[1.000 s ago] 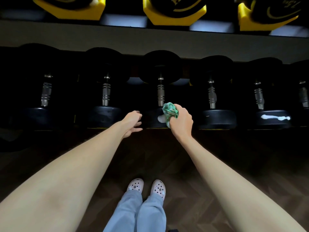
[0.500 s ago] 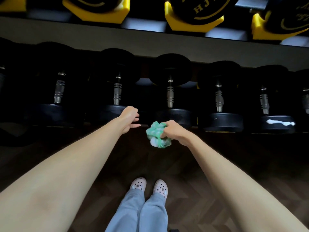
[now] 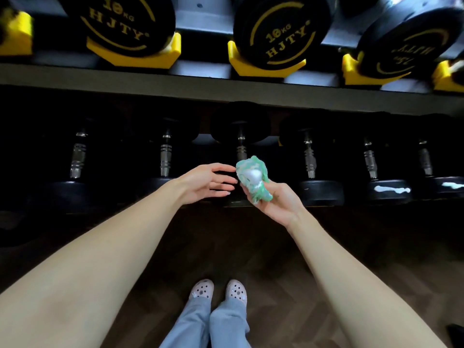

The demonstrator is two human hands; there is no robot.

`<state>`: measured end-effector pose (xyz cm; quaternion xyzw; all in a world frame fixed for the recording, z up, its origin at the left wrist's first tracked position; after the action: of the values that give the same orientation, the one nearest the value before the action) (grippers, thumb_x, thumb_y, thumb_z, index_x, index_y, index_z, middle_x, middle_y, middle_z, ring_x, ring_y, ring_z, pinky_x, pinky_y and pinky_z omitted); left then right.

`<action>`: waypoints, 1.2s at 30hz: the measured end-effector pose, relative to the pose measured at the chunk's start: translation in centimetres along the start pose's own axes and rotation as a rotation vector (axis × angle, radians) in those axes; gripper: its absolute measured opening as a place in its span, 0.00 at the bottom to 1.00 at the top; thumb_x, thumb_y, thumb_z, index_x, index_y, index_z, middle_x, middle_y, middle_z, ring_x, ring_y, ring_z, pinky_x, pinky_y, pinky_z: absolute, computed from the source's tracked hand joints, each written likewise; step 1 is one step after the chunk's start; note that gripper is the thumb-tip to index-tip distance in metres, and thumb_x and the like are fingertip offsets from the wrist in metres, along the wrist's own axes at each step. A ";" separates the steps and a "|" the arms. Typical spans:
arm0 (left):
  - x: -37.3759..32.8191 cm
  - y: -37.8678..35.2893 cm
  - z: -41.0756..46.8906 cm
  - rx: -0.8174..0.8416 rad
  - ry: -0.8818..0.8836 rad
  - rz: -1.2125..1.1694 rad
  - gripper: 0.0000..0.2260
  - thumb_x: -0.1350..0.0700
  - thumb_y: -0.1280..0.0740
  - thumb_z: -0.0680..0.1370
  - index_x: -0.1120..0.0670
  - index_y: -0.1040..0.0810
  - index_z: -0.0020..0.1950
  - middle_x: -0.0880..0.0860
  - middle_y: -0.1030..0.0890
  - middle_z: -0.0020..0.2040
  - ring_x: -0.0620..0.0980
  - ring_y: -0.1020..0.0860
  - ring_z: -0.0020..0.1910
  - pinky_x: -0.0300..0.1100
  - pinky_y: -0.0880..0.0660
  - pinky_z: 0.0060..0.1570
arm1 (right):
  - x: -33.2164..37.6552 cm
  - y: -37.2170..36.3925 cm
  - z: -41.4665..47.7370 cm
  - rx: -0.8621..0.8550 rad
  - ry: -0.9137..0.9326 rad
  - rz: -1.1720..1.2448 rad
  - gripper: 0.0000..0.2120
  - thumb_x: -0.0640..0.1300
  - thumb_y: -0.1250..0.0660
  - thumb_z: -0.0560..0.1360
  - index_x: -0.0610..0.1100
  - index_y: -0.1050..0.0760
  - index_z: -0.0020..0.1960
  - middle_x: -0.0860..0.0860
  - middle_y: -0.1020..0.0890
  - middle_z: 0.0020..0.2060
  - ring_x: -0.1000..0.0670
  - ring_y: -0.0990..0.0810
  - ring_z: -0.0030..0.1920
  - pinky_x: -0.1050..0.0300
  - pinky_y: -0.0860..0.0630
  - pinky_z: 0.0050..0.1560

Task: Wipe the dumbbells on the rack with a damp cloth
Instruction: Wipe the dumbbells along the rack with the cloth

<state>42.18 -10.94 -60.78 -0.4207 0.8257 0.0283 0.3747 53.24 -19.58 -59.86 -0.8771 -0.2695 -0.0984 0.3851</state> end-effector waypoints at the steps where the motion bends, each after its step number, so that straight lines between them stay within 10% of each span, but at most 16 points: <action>1: -0.4 -0.7 0.2 0.040 -0.009 0.013 0.17 0.67 0.40 0.78 0.54 0.26 0.64 0.56 0.19 0.57 0.50 0.20 0.54 0.41 0.22 0.48 | 0.4 0.6 -0.1 -0.024 0.019 0.019 0.18 0.32 0.43 0.76 0.40 0.29 0.64 0.40 0.22 0.56 0.46 0.17 0.48 0.56 0.19 0.42; 6: -1.1 -3.0 1.8 0.086 -0.027 0.046 0.13 0.62 0.33 0.76 0.55 0.23 0.59 0.53 0.17 0.51 0.48 0.19 0.51 0.40 0.22 0.48 | 1.0 3.0 -0.2 -0.087 0.043 0.081 0.17 0.33 0.38 0.71 0.44 0.25 0.58 0.41 0.19 0.53 0.45 0.18 0.50 0.53 0.18 0.46; 11: -1.0 -0.3 3.5 -0.258 -0.054 -0.055 0.13 0.66 0.40 0.79 0.58 0.24 0.61 0.55 0.19 0.51 0.49 0.20 0.47 0.40 0.21 0.47 | 3.0 7.0 0.5 -0.207 0.120 -0.069 0.14 0.32 0.39 0.74 0.47 0.26 0.55 0.46 0.21 0.54 0.49 0.21 0.52 0.51 0.27 0.59; 16: 1.6 2.6 3.7 -0.470 0.048 0.025 0.17 0.70 0.46 0.79 0.60 0.28 0.65 0.61 0.26 0.63 0.54 0.26 0.59 0.44 0.23 0.46 | 3.1 12.7 1.5 -0.388 0.103 -0.063 0.17 0.31 0.44 0.79 0.44 0.29 0.63 0.49 0.21 0.51 0.51 0.22 0.47 0.57 0.20 0.39; 30: 6.1 2.7 4.8 -0.446 0.126 0.047 0.25 0.73 0.49 0.77 0.55 0.34 0.71 0.62 0.36 0.71 0.58 0.33 0.69 0.47 0.27 0.57 | 1.9 13.4 2.9 -0.495 0.196 -0.314 0.22 0.25 0.46 0.75 0.37 0.30 0.66 0.48 0.21 0.48 0.49 0.22 0.49 0.56 0.24 0.48; 36: 5.9 2.1 4.2 -0.394 0.124 0.013 0.27 0.75 0.49 0.76 0.55 0.35 0.73 0.60 0.34 0.68 0.52 0.27 0.58 0.46 0.27 0.57 | 0.3 9.5 2.8 -0.449 0.171 -0.495 0.23 0.23 0.44 0.71 0.34 0.28 0.64 0.44 0.20 0.50 0.49 0.21 0.48 0.57 0.24 0.47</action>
<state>41.03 -12.09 -68.14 -0.4815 0.8284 0.1659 0.2334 58.64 -22.72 -67.55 -0.8365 -0.4125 -0.3190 0.1684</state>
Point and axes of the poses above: each hand's wrist, its own z-axis towards the middle knuckle, its own y-axis out of the back of the hand, x = y × z, the point moved 8 cm from there along z, towards the middle knuckle
